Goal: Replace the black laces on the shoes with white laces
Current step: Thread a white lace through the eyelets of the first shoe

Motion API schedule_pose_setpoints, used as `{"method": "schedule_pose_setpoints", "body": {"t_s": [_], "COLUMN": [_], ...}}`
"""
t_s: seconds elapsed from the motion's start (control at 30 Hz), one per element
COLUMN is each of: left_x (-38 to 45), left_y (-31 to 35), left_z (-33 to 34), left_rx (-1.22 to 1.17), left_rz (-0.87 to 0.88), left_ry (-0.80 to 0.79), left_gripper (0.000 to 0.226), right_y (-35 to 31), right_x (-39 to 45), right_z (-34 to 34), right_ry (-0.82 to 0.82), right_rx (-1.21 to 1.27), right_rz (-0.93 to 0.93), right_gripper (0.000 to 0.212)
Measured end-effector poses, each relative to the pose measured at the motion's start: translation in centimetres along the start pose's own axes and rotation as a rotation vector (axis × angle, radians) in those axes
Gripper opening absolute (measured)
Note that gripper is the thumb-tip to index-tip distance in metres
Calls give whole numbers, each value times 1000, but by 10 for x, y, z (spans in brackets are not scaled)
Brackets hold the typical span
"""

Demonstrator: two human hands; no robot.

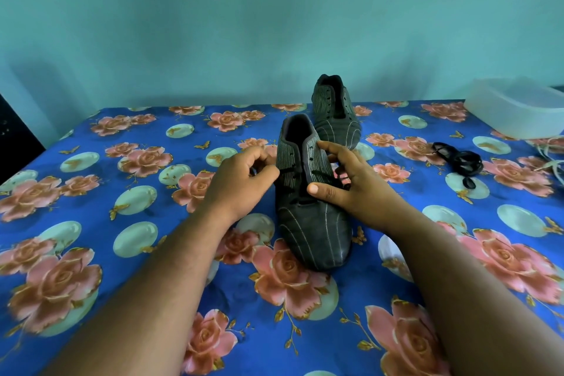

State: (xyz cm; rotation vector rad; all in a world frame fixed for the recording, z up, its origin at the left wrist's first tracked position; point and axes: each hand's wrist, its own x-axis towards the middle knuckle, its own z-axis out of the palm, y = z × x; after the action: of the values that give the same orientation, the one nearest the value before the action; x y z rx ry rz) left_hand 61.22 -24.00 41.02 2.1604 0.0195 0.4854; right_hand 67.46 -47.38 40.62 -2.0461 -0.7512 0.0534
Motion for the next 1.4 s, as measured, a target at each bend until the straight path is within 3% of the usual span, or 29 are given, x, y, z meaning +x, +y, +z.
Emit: {"method": "schedule_pose_setpoints", "body": {"t_s": [0.1,0.2,0.3,0.4,0.5,0.63,0.77,0.87,0.93,1.17,1.3,1.4], "left_x": [0,-3,-1,1,4,5,3,0,2,3,6,6], "left_y": [7,12,11,4,-6,-11,0,4,2,0,-12,-16], "left_z": [1,6,9,6,1,-5,-3,5,8,6,-2,-5], "left_rx": [-128,5,52,67,149,201,-52,-17,39,53,201,293], "left_rz": [131,283,313,268,99,-93,53,248,274,198,61,-81], "left_ry": [-89,-127,-104,-44,56,68,40,-80,-87,-46,112,96], "left_gripper": [23,31,35,27,27,20,33,34,32,22,25,17], "right_y": [-1,-2,-3,-3,-3,-4,-3,-3,-3,-1,-5,-4], "right_x": [0,0,-1,-1,0,-1,-2,-2,-2,0,-2,-3], "right_z": [0,-1,-1,0,-1,-1,0,0,-1,0,-1,-1], "right_ry": [-3,-1,4,2,1,2,3,13,14,9,10,9], "right_rx": [-6,-10,-10,-13,-1,2,7,6,5,20,-4,6], "right_rz": [5,-5,-4,8,20,13,9,7,-1,-6,7,4], "right_gripper": [100,103,104,102,102,100,97,97,100,98,95,95]}}
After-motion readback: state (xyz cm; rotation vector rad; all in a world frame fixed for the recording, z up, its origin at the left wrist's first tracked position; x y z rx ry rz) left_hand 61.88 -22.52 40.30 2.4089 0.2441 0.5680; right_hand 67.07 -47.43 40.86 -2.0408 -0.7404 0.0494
